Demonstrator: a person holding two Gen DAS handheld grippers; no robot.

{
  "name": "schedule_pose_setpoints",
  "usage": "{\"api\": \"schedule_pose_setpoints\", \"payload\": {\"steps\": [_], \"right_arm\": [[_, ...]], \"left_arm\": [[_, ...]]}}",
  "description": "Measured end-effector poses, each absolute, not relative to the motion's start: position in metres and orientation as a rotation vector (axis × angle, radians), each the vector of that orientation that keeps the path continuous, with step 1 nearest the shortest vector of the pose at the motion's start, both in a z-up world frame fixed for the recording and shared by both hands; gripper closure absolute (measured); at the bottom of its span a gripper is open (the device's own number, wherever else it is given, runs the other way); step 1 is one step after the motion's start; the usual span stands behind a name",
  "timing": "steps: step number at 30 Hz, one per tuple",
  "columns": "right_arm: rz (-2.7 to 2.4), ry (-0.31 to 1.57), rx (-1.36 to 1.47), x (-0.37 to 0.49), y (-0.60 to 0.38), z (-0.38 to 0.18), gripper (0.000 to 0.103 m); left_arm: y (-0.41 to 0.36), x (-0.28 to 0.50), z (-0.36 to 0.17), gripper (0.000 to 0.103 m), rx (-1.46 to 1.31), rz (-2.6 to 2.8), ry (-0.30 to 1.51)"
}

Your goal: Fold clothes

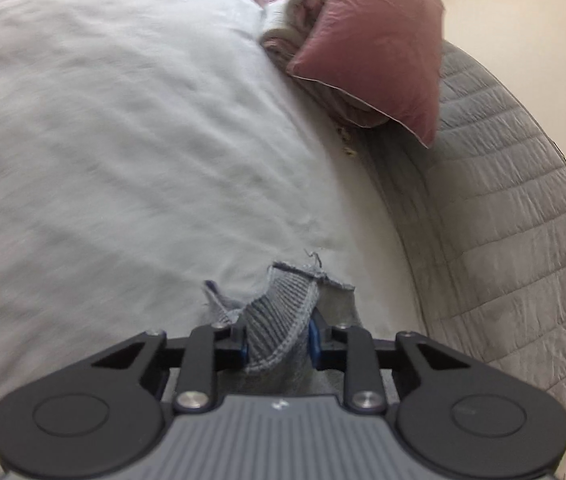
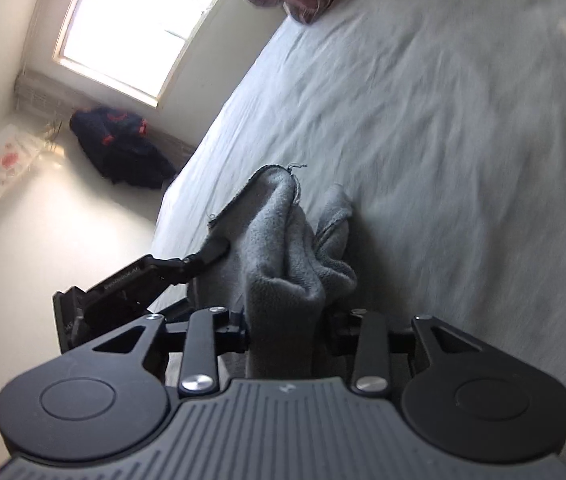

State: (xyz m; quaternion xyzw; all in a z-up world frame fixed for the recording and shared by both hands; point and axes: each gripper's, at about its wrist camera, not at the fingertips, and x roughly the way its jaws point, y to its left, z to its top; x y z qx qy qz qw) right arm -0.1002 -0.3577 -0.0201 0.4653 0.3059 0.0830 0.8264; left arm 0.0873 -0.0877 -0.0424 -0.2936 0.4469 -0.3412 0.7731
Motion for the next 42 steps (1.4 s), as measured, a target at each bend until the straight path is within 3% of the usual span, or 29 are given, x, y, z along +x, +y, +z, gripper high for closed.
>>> {"api": "schedule_pose_setpoints", "payload": {"steps": [11,21,30,32,34,38,41,42], "right_arm": [[0.049,0.524,1.017,-0.078,-0.477,0.010,0.065],[-0.005,0.456,1.024,-0.025,-0.610,0.008,0.068],[-0.113,0.481,0.981,0.036,-0.681,-0.026,0.067],[-0.174,0.480,0.965,0.040,-0.687,-0.042,0.066],[-0.198,0.462,0.987,0.035,-0.691,-0.057,0.053],[-0.216,0.393,0.989,0.021,-0.693,-0.062,0.053],[-0.284,0.339,0.870,0.010,-0.683,-0.042,0.053],[-0.306,0.315,0.828,0.009,-0.678,-0.033,0.053]], "left_arm": [[-0.251,0.156,0.000,0.078,-0.566,-0.894,0.917],[-0.354,0.205,-0.020,0.080,-0.666,-0.839,0.870],[-0.411,0.239,-0.069,0.078,-0.654,-0.777,0.895],[-0.417,0.242,-0.076,0.072,-0.625,-0.766,0.892],[-0.416,0.240,-0.077,0.067,-0.614,-0.775,0.877],[-0.406,0.237,-0.057,0.053,-0.502,-0.768,0.779],[-0.400,0.239,-0.038,0.055,-0.466,-0.764,0.693],[-0.402,0.240,-0.033,0.063,-0.458,-0.792,0.678]]}}
